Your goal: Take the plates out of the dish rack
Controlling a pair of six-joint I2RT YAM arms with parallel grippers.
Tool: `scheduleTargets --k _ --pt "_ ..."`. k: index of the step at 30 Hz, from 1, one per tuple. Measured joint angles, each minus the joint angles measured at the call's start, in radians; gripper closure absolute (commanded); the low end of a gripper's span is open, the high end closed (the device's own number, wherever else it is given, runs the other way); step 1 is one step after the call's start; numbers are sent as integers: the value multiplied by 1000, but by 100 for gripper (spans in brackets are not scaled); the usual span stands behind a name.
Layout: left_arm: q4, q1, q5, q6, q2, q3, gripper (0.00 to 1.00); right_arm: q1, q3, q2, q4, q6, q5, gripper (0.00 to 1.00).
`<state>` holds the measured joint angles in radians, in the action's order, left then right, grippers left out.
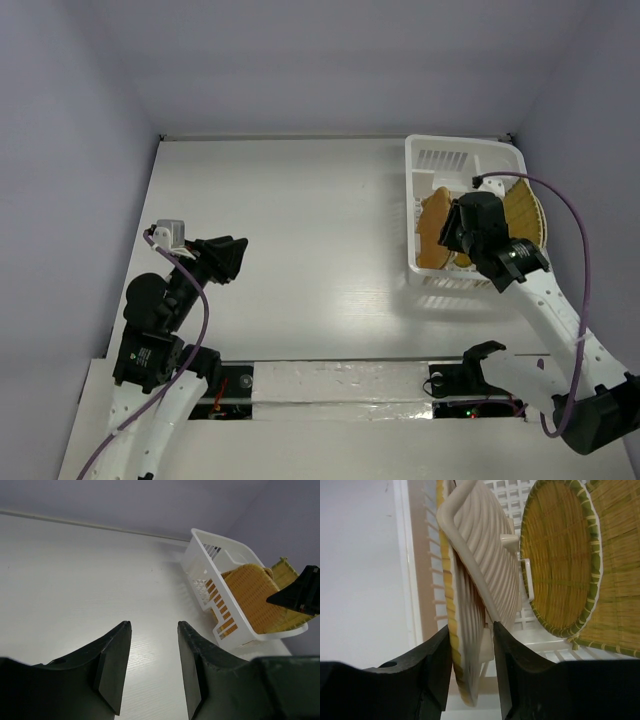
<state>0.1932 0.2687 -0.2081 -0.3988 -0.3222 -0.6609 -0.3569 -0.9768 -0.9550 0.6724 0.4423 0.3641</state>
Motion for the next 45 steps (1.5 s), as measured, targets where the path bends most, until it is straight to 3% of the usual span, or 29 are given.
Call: scheduleTargets --k 4,7,11,16,30,45 --pt "0 0 2 0 2 0 60 -12 5 -24 -5 0 29 59" --pt "0 0 3 -1 5 0 60 -21 2 -37 -5 -1 58 65" --pt "0 0 4 -2 6 0 59 -52 -9 -71 -3 3 101 85" --pt "0 0 5 -3 6 0 58 -99 -22 -99 25 -19 182 99" --pt "0 0 6 -3 6 0 57 -252 -166 -99 203 4 340 100" --pt "0 0 7 -3 6 0 57 -307 -391 -27 201 -6 368 100"
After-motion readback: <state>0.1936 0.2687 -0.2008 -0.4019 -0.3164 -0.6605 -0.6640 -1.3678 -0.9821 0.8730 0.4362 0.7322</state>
